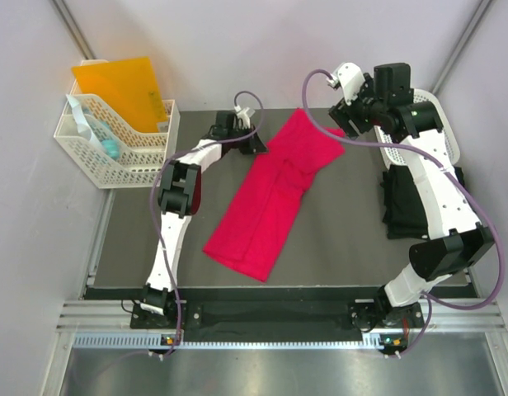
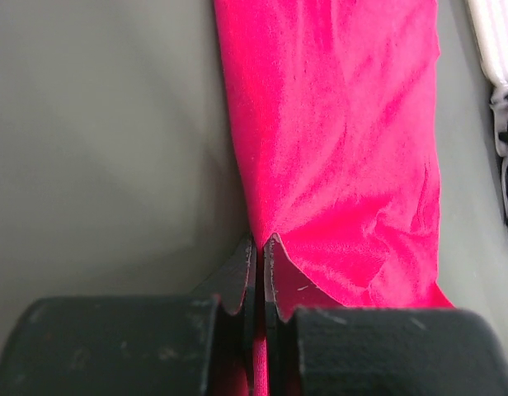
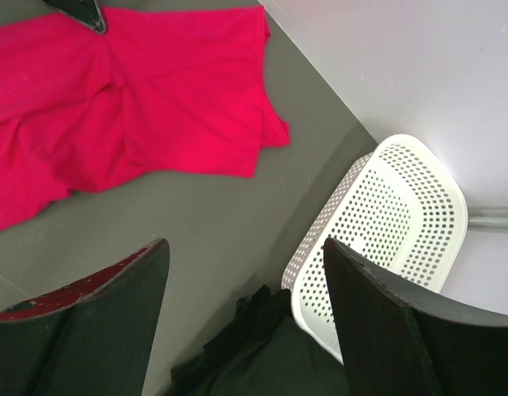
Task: Fold and stack the t-shirts
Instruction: Fold the tshirt
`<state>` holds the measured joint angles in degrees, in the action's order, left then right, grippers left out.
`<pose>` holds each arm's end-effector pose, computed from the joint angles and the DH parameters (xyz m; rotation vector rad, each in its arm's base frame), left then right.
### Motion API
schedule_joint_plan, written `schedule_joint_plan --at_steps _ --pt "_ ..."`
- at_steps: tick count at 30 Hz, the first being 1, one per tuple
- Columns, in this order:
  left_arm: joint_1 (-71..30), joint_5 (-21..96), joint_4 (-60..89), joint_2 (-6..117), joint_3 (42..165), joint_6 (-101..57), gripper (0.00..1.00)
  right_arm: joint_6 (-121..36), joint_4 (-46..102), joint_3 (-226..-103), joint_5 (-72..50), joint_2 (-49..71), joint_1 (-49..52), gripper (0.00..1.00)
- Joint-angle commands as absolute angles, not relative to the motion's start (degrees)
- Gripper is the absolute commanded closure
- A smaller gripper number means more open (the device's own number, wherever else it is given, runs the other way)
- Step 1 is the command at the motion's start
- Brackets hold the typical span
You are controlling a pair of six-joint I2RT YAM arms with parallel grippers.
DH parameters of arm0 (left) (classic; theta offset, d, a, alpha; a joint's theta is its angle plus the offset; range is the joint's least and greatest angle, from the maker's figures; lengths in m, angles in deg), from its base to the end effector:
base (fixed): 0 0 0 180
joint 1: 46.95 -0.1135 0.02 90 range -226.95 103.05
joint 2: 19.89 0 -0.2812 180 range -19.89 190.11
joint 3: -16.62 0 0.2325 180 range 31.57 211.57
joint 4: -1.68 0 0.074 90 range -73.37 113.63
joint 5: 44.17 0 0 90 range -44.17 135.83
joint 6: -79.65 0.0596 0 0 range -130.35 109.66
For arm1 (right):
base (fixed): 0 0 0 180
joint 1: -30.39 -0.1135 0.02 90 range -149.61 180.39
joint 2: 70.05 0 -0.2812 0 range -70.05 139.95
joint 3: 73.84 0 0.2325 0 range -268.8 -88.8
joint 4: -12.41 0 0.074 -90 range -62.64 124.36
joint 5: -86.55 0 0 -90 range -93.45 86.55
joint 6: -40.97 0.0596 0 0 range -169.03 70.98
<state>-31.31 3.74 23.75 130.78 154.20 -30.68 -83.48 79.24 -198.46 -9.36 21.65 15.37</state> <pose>0.5557 -0.1971 0.1305 0.3468 2.2038 -1.1511 0.3211 0.0925 0.4466 -0.9575 1.9365 -0.0843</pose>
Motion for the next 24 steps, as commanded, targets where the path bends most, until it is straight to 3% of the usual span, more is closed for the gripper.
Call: schedule_joint_plan --at_steps 1,16,19,20,22,23,24 --pt "-33.2 12.5 26.7 130.2 150.3 -30.9 1.0 -83.6 78.3 -201.3 -9.9 21.9 14.3 0.25" --pt "-39.2 21.0 28.1 120.4 140.7 -34.0 1.0 -84.7 78.9 -199.5 -8.5 21.4 12.3 0.25" --pt "-39.5 18.0 28.1 119.8 139.9 -33.8 1.0 -85.0 78.8 -199.6 -8.4 21.6 11.8 0.25" --pt "-39.4 16.1 27.6 119.9 139.8 -33.8 0.9 -85.0 78.8 -199.5 -8.3 21.7 11.6 0.25" --pt "-38.9 12.8 27.0 119.9 139.8 -34.9 0.61 -85.5 78.9 -198.9 -8.3 21.9 11.1 0.23" --pt "-38.6 12.1 27.2 119.9 140.1 -34.8 0.3 -85.9 79.0 -198.4 -8.1 21.9 10.9 0.22" --pt "-38.0 11.9 27.4 119.5 140.3 -34.3 0.19 -86.5 79.1 -197.2 -7.8 21.8 10.2 0.2"
